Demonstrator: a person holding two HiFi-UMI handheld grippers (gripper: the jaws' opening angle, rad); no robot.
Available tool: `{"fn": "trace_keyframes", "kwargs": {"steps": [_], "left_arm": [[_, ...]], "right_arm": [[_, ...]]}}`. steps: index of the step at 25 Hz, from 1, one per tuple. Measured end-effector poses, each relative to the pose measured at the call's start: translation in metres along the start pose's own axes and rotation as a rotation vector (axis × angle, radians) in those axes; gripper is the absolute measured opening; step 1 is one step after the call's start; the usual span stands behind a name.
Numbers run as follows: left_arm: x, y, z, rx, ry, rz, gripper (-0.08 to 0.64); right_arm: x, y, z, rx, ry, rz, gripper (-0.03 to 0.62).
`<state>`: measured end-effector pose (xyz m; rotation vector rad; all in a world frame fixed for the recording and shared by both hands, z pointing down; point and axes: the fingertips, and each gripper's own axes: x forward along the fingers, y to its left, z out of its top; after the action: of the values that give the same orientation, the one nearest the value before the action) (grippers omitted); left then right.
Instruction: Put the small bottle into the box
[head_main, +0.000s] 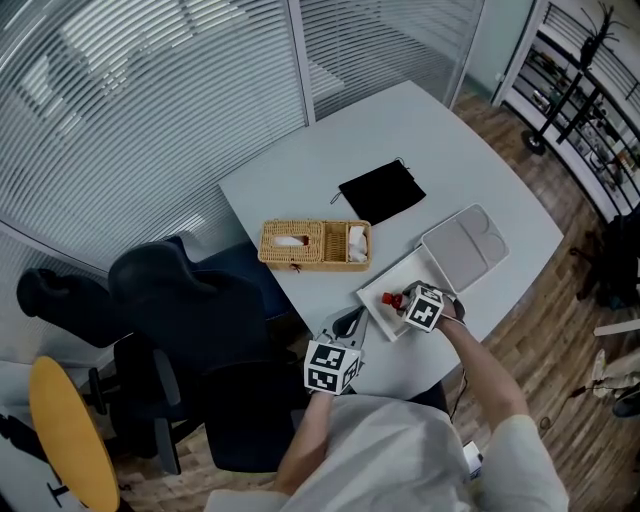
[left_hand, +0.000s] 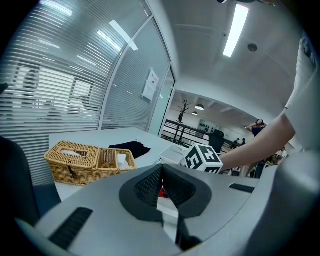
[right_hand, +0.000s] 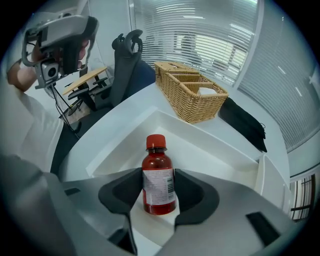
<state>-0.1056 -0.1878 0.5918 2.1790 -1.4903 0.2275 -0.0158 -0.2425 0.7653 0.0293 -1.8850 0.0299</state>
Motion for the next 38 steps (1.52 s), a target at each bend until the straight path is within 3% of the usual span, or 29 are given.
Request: {"fn": "trace_keyframes", "kwargs": {"steps": [26,38], "left_arm": [[-0.003,0.003,-0.003,0.002,0.009,0.015,0.029],[0.001,0.0,-0.011,0.01,0.043,0.002,0.028]], "right_arm": [[0.012,0.017,0.005,-0.052,0.029,0.049,0.209],[0.011,0.012,0.004,-0.003,-0.007,0.052,0.212]]}}
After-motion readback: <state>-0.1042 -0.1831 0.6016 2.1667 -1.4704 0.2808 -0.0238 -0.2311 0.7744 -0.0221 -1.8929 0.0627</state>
